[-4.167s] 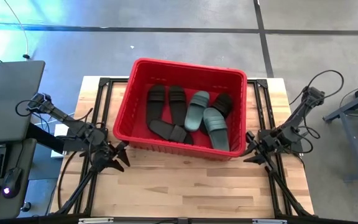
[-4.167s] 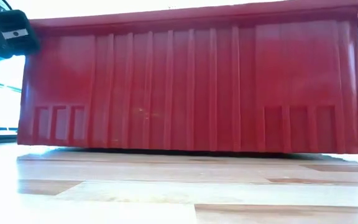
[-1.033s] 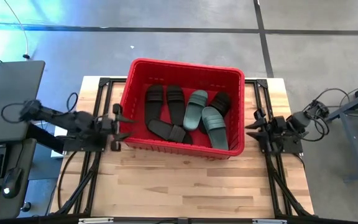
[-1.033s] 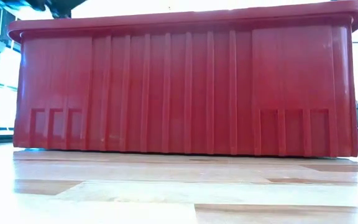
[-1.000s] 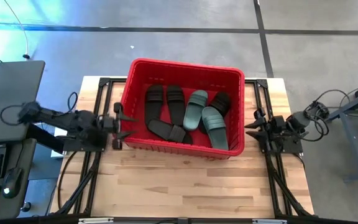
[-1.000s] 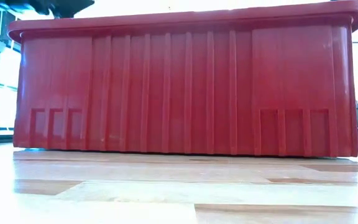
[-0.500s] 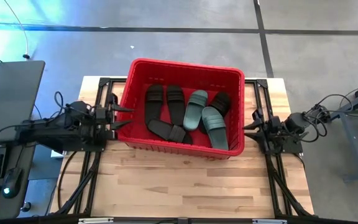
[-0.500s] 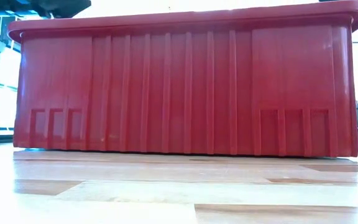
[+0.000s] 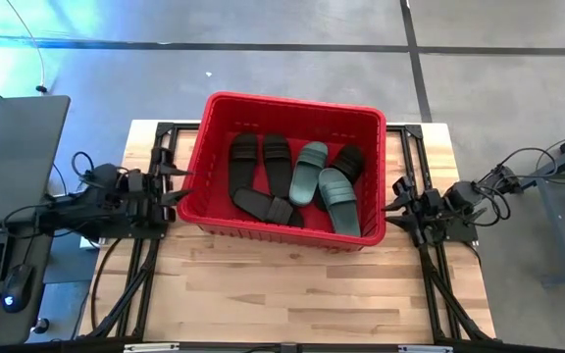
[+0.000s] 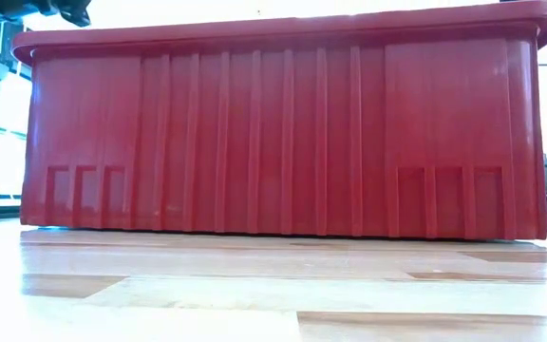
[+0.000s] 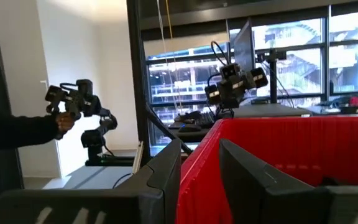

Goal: Pick and place slides into bin
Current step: Return to Home Position

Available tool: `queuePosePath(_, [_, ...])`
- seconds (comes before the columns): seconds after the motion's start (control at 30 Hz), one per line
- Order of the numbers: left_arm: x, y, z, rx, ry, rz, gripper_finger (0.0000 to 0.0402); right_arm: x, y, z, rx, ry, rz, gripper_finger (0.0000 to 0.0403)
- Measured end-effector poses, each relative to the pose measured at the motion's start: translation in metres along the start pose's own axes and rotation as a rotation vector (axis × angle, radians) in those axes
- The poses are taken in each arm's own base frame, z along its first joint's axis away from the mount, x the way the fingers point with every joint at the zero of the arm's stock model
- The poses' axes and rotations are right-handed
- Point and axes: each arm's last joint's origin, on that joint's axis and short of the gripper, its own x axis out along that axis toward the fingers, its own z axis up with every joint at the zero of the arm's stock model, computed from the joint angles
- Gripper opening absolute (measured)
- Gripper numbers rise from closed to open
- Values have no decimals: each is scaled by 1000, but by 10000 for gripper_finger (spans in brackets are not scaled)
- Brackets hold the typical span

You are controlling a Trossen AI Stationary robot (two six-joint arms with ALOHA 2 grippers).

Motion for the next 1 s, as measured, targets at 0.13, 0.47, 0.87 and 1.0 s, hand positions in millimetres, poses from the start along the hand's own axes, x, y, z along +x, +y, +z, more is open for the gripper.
queuePosePath(0.13, [1,-2,-7,2,-89,17,172,0,0,3,10,-29,2,99])
queuePosePath(0.47, [0,-7,-23,-8,-208,11,172,0,1,7,-25,-75,20,99])
queuePosePath(0.87, [-1,-12,-40,-24,-236,17,172,0,1,7,-69,-69,17,99])
queuePosePath(1.0, [-2,-12,-39,-15,-243,21,172,0,1,6,-110,-59,16,99])
